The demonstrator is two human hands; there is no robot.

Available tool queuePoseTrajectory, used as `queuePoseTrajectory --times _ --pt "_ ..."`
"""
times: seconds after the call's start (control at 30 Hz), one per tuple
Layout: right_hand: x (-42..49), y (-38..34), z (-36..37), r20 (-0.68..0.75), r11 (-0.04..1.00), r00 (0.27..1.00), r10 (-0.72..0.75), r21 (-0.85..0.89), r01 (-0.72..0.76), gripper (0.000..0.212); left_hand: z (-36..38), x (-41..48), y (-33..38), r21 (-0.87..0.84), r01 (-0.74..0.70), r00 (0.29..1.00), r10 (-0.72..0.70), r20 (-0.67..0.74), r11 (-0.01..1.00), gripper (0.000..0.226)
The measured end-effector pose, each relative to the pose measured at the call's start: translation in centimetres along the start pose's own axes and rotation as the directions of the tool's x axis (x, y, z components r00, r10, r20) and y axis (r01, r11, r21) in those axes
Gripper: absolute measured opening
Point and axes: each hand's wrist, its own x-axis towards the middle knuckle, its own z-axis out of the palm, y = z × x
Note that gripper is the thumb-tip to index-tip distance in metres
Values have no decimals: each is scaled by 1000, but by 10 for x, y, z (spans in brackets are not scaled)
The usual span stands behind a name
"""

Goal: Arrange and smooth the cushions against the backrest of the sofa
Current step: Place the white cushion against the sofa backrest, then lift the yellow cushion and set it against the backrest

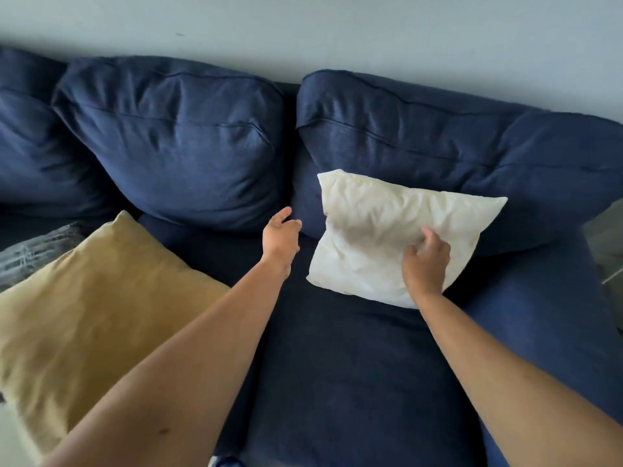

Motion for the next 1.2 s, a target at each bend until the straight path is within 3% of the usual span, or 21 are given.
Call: queuePoseTrajectory --times 0.23,0.37,0.5,0.67,0.83,0.93,1.2 --pt "-87 -71 105 256 998 965 -63 12 62 39 -129 -8 -43 66 36 998 -33 -57 997 40" --pt "-155 -121 186 379 990 917 -122 -22 141 36 -249 -6 -68 67 37 992 -29 -122 997 35" --pt "-213 -159 261 525 982 844 -110 -75 175 35 -376 -3 -90 64 79 963 -60 -263 995 29" --pt "-264 -186 327 641 964 766 -49 -172 205 36 -492 5 -117 1 146 877 -129 -464 989 39" --pt "-277 -196 371 652 930 757 -50 -245 273 39 -533 21 -138 72 347 730 -222 -646 935 66" --pt "-271 -202 395 657 912 752 -49 -277 303 41 -545 29 -150 35 400 685 -273 -675 916 78" --pt "-241 -206 461 605 838 795 52 -459 294 62 -562 47 -192 -204 327 760 -385 -524 923 117"
